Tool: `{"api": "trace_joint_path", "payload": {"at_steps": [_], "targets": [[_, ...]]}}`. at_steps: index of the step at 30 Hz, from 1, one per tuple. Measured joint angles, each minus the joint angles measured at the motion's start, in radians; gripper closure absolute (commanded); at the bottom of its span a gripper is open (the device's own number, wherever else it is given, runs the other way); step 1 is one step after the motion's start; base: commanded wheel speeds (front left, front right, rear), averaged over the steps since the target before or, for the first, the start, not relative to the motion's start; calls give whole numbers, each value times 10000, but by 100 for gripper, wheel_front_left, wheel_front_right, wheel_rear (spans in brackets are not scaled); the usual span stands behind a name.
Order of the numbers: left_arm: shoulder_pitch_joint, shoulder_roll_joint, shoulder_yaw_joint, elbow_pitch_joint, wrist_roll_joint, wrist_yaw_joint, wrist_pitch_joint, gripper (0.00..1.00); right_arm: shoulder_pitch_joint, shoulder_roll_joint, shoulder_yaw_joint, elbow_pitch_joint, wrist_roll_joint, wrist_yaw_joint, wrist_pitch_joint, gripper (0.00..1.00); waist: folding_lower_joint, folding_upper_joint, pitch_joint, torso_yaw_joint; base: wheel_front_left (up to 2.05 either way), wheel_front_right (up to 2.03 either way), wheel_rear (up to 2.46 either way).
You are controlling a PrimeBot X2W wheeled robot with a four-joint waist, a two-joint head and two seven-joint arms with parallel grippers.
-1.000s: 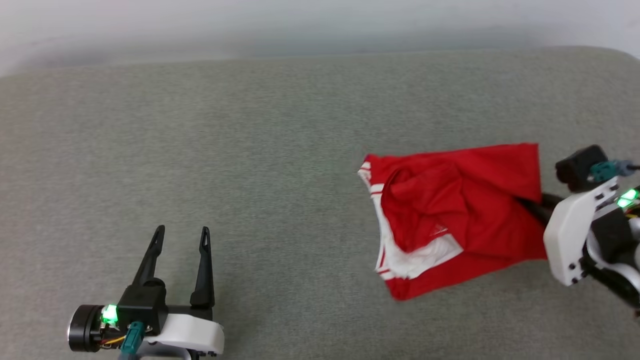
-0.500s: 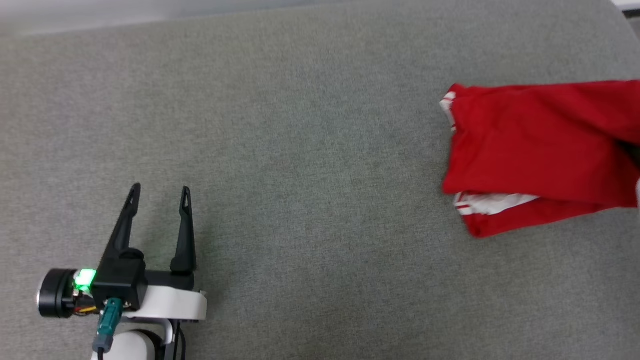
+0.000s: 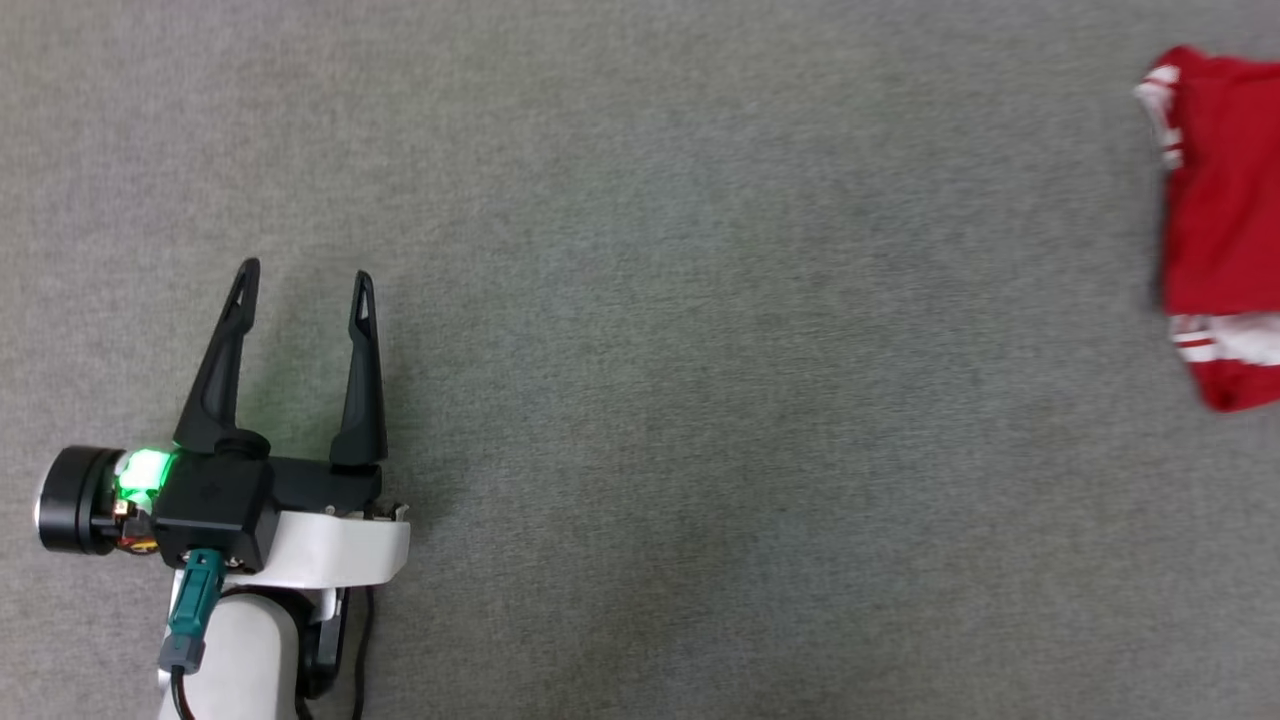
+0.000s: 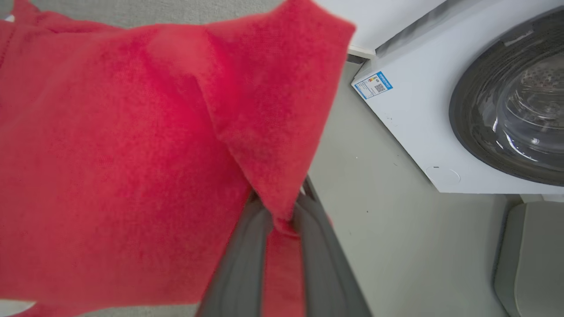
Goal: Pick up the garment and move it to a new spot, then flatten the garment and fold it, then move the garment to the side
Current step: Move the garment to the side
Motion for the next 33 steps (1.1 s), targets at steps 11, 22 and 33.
{"api": "trace_joint_path", "payload": {"at_steps": [11, 22, 33], "targets": [[-188, 88, -82, -334, -69, 190, 0, 0, -661, 635, -1521, 780, -1183, 0, 48, 0, 0, 0, 624, 310, 0, 0, 0], [424, -13, -88, -10, -192, 418, 0, 0, -138, 1289, -1705, 470, -1818, -2, -1116, 0, -1, 0, -603, 268, 0, 0, 0], [1675, -268, 84, 437, -458, 489, 0, 0, 647, 3250, -970, -1804, -2148, 0, -5532, 0, -2, 0, -2652, 283, 0, 0, 0]]}}
